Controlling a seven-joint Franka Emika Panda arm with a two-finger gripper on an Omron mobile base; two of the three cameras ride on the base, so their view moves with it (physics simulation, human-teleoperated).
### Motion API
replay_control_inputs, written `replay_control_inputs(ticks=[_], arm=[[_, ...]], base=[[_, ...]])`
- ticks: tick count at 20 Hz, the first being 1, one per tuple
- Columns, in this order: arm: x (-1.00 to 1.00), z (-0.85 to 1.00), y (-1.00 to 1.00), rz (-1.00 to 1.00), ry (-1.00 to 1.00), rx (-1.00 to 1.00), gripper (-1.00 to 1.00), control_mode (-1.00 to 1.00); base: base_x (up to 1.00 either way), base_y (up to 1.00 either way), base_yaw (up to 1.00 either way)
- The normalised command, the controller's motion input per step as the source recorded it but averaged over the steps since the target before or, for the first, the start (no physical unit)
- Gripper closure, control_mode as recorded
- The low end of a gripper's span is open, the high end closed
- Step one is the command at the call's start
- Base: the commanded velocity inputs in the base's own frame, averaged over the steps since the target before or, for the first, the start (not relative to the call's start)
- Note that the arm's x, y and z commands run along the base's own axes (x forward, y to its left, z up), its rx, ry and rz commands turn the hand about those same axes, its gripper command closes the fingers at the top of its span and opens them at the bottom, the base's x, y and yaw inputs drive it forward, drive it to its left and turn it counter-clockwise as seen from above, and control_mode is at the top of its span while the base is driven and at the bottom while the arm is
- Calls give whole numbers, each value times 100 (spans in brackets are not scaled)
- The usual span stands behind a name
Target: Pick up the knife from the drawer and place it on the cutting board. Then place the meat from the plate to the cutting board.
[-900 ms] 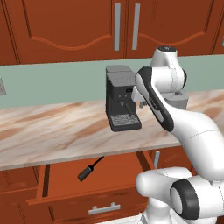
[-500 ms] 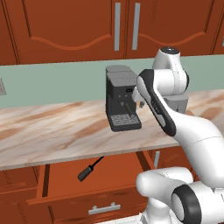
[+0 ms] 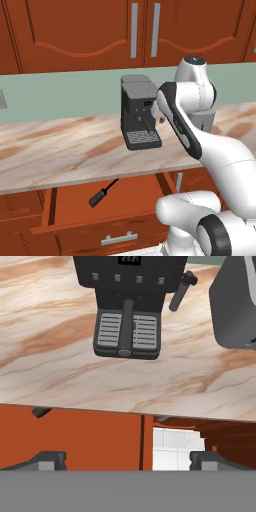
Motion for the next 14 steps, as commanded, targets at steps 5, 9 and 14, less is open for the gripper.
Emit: replay_control_inputs(ticks=[5, 9, 14], arm=[[0, 0, 0, 0, 0, 0, -100, 100], [0, 0, 0, 0, 0, 0, -100, 100], [0, 0, 0, 0, 0, 0, -100, 100]], base=[[-46, 0, 0], [-70, 0, 0], [-54, 50, -4]])
